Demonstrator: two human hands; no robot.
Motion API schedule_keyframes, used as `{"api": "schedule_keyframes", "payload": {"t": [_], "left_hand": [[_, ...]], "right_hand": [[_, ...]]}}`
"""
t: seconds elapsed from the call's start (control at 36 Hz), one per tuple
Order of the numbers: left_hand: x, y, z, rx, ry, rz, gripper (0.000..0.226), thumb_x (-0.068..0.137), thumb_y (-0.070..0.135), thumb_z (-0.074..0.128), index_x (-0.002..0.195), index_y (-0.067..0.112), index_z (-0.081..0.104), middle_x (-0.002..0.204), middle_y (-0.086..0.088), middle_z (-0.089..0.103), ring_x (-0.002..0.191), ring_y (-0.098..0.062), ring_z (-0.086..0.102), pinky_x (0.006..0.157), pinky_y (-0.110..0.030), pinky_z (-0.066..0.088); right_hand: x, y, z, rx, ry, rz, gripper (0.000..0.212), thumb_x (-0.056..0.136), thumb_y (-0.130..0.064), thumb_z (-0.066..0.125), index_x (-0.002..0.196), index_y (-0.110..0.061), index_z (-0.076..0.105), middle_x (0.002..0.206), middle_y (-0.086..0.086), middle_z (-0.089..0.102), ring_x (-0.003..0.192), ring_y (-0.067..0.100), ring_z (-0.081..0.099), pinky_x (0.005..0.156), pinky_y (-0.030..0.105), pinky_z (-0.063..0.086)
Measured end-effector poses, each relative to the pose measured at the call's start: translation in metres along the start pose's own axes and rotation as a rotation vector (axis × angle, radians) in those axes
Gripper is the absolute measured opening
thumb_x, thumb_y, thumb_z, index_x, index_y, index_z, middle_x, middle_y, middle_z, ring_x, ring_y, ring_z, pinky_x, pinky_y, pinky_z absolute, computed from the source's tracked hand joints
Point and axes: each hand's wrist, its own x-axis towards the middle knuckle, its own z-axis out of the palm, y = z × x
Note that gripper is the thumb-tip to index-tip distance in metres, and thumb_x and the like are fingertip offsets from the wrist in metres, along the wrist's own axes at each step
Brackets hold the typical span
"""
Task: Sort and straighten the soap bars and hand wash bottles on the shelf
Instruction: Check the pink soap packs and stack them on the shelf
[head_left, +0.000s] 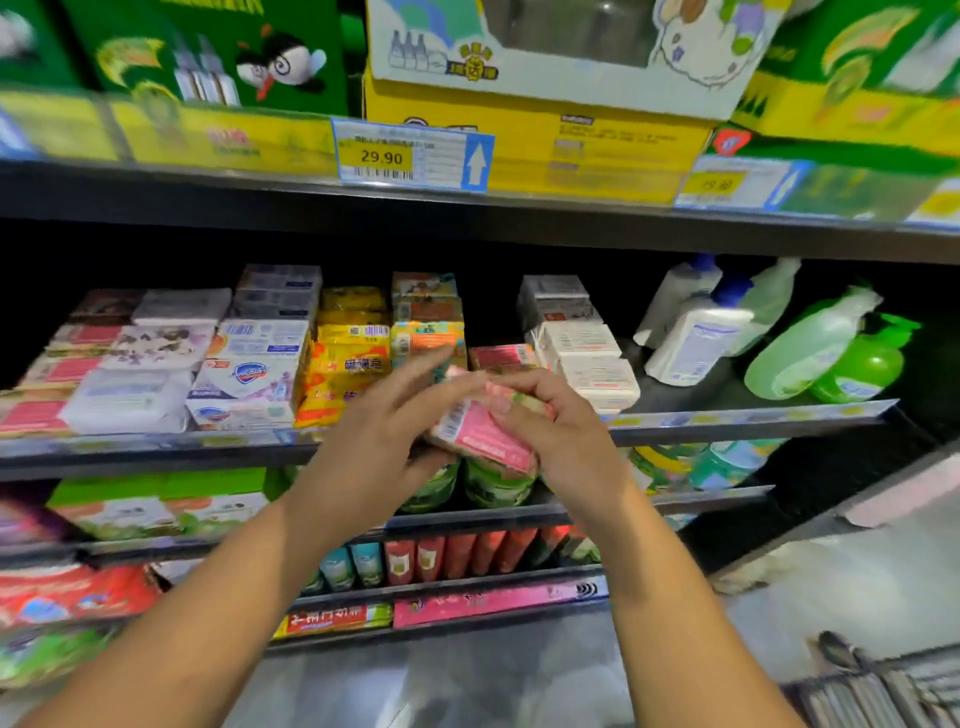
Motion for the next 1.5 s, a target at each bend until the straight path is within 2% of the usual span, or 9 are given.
{"api": "schedule_keyframes", "payload": {"t": [0.11,0.25,0.44,0.64,0.94,1.11,1.28,1.36,1.5], "left_hand": [[-0.014,0.012,-0.010,-0.159,0.048,0.000,0.071,0.082,0.001,0.078,0.135,0.040,0.050,0.155,0.013,0.031,0.138,-0.007,0.038,0.097,-0.010,0.041],[-0.034,0.022,-0.034,-0.228,0.165,-0.108,0.057,0.073,0.049,0.077,0.126,0.041,0.058,0.144,0.026,0.043,0.131,-0.003,0.044,0.106,-0.024,0.043],[-0.043,0.040,-0.063,-0.689,0.316,-0.523,0.050,0.061,0.036,0.094,0.103,0.034,0.066,0.098,0.015,0.073,0.093,-0.010,0.069,0.073,-0.020,0.056],[-0.039,0.047,-0.077,-0.845,0.470,-0.737,0.038,0.080,0.021,0.081,0.113,0.018,0.062,0.070,0.008,0.068,0.062,-0.008,0.065,0.048,-0.026,0.054],[-0.080,0.015,-0.123,-0.555,-0.014,-0.529,0.051,0.071,0.033,0.080,0.114,0.054,0.064,0.138,0.035,0.041,0.126,0.008,0.048,0.088,-0.018,0.053],[-0.090,0.003,-0.147,-0.497,0.161,-0.530,0.042,0.073,0.030,0.072,0.114,0.035,0.061,0.120,0.014,0.060,0.111,0.011,0.055,0.086,-0.007,0.045],[-0.100,-0.004,-0.167,-0.743,0.344,-0.672,0.019,0.094,0.014,0.061,0.111,0.023,0.062,0.089,-0.002,0.062,0.063,-0.015,0.059,0.055,-0.020,0.053],[-0.109,-0.010,-0.174,-0.861,0.347,-0.688,0.023,0.089,0.027,0.061,0.111,0.027,0.065,0.102,-0.007,0.066,0.073,-0.037,0.063,0.052,-0.032,0.057],[-0.126,-0.029,-0.184,-0.906,0.124,-0.594,0.045,0.072,0.015,0.082,0.112,0.030,0.072,0.148,0.020,0.041,0.105,-0.019,0.069,0.077,-0.028,0.058]], "right_hand": [[-0.016,-0.007,0.015,0.019,-0.074,0.041,0.005,0.098,-0.027,0.064,0.097,-0.024,0.068,0.089,0.007,0.070,0.073,0.025,0.067,0.058,0.036,0.056],[-0.025,-0.022,0.033,0.186,-0.102,0.172,0.013,0.102,-0.026,0.057,0.095,-0.021,0.067,0.093,0.005,0.072,0.075,0.024,0.070,0.042,0.025,0.046],[-0.031,-0.022,0.053,0.358,-0.325,0.128,0.065,0.082,-0.061,0.065,0.125,-0.013,0.061,0.105,0.013,0.070,0.081,0.024,0.065,0.066,0.032,0.056],[-0.029,-0.030,0.077,0.123,-0.217,0.082,0.029,0.089,-0.022,0.071,0.117,-0.019,0.066,0.102,-0.006,0.074,0.092,0.008,0.070,0.074,0.022,0.055],[-0.028,-0.042,0.111,0.279,-0.170,0.203,0.013,0.099,-0.019,0.057,0.106,-0.014,0.066,0.101,0.016,0.072,0.073,0.028,0.069,0.046,0.026,0.048],[-0.026,-0.042,0.141,0.347,-0.353,0.242,0.050,0.082,-0.022,0.078,0.128,-0.017,0.059,0.105,0.012,0.073,0.084,0.027,0.071,0.066,0.030,0.059],[-0.022,-0.052,0.177,0.147,-0.337,0.192,0.029,0.082,-0.024,0.069,0.110,-0.018,0.069,0.091,-0.004,0.077,0.084,0.007,0.071,0.074,0.026,0.057],[-0.018,-0.054,0.194,0.093,-0.289,0.172,0.030,0.085,-0.026,0.071,0.114,-0.019,0.066,0.102,0.004,0.074,0.084,0.014,0.071,0.055,0.026,0.056],[-0.008,-0.052,0.212,0.165,-0.192,0.151,0.034,0.099,-0.015,0.060,0.125,-0.035,0.053,0.122,0.011,0.061,0.084,0.030,0.071,0.044,0.028,0.049]]}}
